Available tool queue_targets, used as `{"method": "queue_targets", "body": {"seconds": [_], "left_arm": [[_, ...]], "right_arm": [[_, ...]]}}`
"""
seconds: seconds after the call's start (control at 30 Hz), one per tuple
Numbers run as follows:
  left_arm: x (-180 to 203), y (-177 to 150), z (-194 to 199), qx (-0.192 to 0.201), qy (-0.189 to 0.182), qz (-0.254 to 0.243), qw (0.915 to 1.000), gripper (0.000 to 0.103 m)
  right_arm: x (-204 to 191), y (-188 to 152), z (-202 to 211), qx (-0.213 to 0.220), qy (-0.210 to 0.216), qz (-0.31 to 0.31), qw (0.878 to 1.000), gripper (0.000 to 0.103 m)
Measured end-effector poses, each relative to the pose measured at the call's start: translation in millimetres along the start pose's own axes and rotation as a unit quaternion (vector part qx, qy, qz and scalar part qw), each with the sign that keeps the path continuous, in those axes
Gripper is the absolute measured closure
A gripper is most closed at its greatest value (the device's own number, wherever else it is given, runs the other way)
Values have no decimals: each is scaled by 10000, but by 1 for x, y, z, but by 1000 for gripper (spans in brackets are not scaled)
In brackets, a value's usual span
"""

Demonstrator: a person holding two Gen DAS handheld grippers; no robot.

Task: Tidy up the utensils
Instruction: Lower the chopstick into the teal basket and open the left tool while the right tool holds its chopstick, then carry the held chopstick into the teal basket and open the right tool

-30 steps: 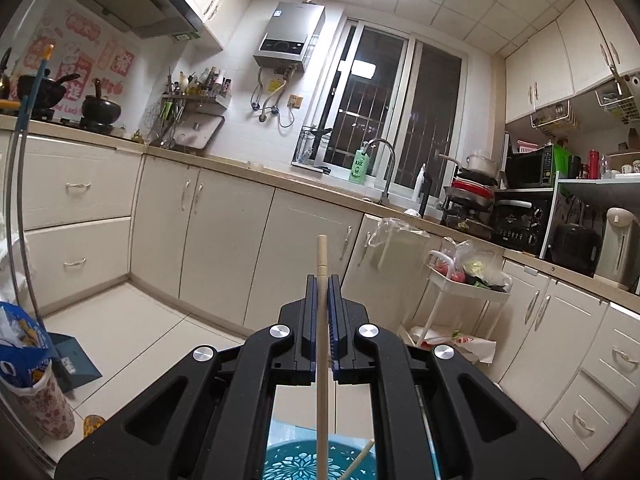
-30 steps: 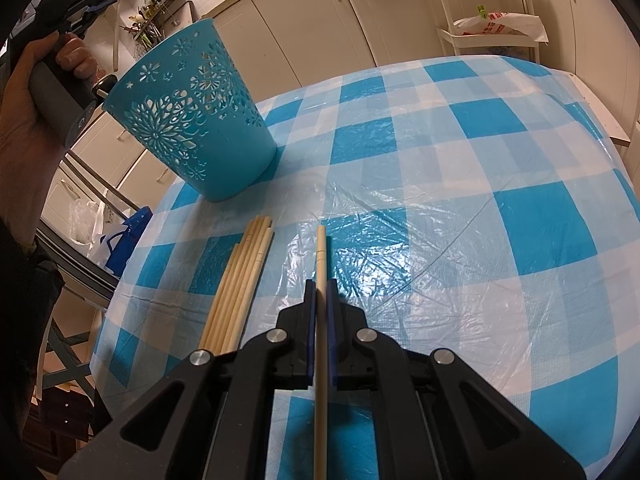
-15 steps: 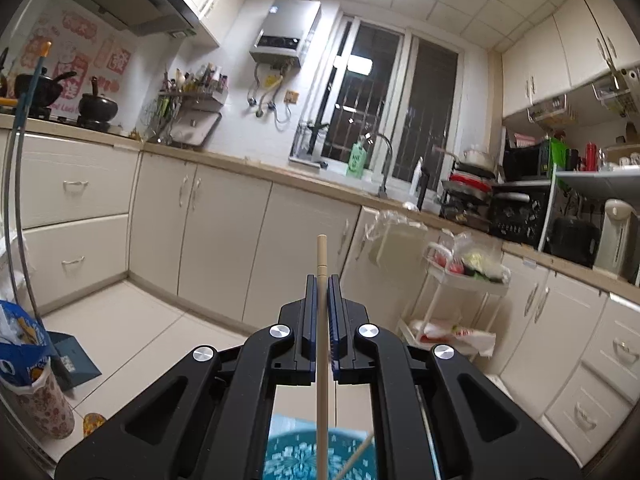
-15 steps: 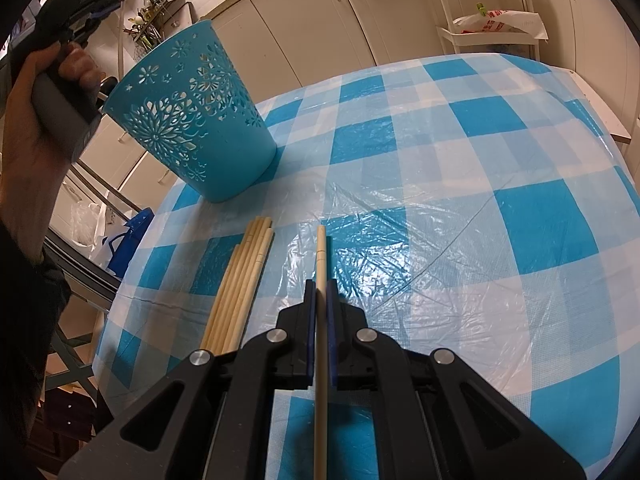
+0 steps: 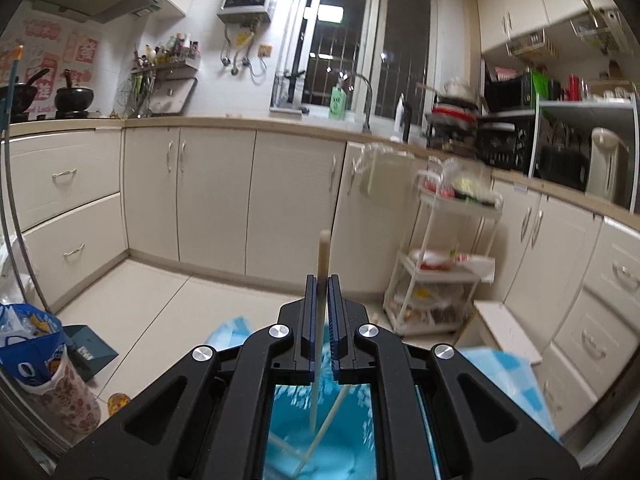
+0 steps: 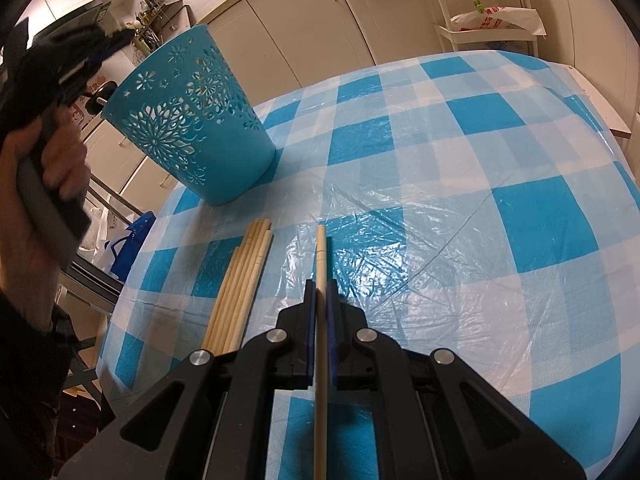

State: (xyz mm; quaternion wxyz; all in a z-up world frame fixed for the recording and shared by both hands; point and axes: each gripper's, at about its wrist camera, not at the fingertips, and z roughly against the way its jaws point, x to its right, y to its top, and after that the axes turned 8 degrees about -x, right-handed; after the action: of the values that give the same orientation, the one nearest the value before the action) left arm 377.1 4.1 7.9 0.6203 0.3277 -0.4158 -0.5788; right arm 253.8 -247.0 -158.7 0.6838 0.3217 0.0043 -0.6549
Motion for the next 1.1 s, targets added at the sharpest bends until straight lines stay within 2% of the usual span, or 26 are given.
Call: {"method": "queue_targets", "body": {"seconds": [0.13,0.2,0.27,0.37,0.5,0.7,0.87,0.93,1.1], "left_arm": [[-4,-13,12,-195,52,-136,9997,95],[-9,-22,28,-172,113,-161,9997,88],[-17,-30,46,-90,200,-124,9997,69],[-35,-47,74,-25,313,63,9995,57],[-58,-77,92,-317,382,389,9980,54],[-84,-126,102,-893,396,985,9903,50],[-92,-145,108,-1033,321,1236,9864,50],[-93,-147,110,-1013,303,1243,9866,50],[-93,-144,117,-946,261,1199,9879,46]], "right_arm": [[3,0,7,178,144,-43,9997,97],[5,0,14,339,309,-84,9989,97],[5,1,21,474,444,-108,9978,97],[-3,11,37,722,685,-115,9950,97],[-35,41,72,1327,1107,146,9848,97],[-98,114,106,2236,1612,490,9600,97],[-146,180,102,2889,1568,585,9426,97],[-155,196,94,3075,1404,570,9394,97],[-161,214,54,3062,910,489,9463,97]]}}
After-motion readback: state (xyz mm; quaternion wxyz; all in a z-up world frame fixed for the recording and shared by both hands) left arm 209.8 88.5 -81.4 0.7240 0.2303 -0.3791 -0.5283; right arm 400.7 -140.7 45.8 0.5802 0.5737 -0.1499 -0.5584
